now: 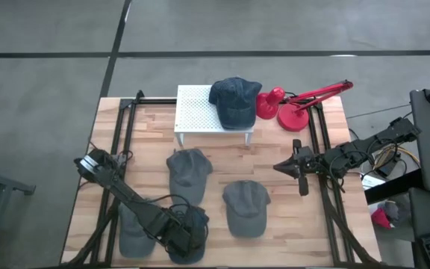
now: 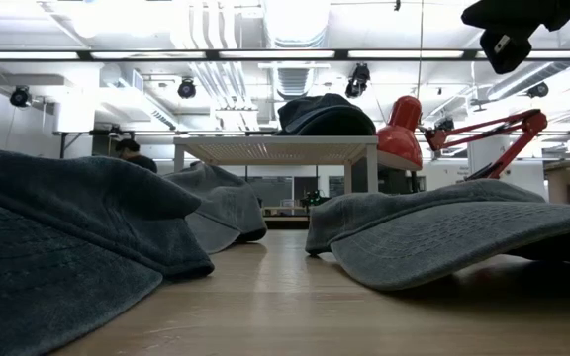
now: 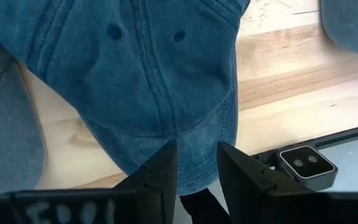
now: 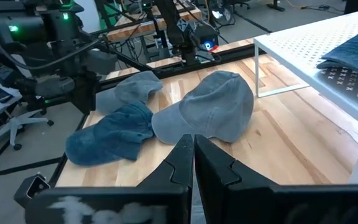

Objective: Pick & Place hat
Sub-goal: Stack the blue cap on the stacked blue caps on the shelf

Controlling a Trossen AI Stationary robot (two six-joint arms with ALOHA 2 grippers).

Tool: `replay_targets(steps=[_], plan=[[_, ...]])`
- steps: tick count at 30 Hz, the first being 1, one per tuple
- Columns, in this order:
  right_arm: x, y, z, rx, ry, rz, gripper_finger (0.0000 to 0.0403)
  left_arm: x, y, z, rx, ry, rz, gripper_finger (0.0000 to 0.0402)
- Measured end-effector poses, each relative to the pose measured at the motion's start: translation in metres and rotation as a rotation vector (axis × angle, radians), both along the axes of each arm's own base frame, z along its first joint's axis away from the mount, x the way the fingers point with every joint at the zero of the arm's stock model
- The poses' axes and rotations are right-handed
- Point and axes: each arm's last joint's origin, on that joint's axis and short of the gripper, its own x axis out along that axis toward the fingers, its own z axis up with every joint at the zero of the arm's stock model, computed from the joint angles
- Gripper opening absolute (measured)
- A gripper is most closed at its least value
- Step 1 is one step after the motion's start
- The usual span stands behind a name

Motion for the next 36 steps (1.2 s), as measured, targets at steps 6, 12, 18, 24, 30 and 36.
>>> replay_targets(steps=[6,12,18,24,30,36], plan=[[0.000,0.000,0.000,0.000,0.000,0.000,0.0013,-0.001,0.001,-0.001,0.006,0.004,0.000,0.0132],[0.000,0.000,0.000,-0.002,0.000,0.000,0.0013,0.000,0.002,-0.003,0.005,0.009,0.025,0.0209],[0.000,0.000,0.000,-0.003,0.000,0.000,0.0013,0.001,0.006,-0.007,0.015,0.018,0.030,0.0264],[0.000,0.000,0.000,-0.003,0.000,0.000,0.0013,0.002,0.013,-0.033,0.006,0.031,0.045,0.0277],[0.000,0.000,0.000,-0.002,0.000,0.000,0.0013,0.004,0.021,-0.069,-0.052,0.014,0.070,0.0273],[0.000,0.000,0.000,0.000,0.000,-0.001,0.0013,-0.005,0.029,-0.093,-0.120,0.080,0.107,0.0270]])
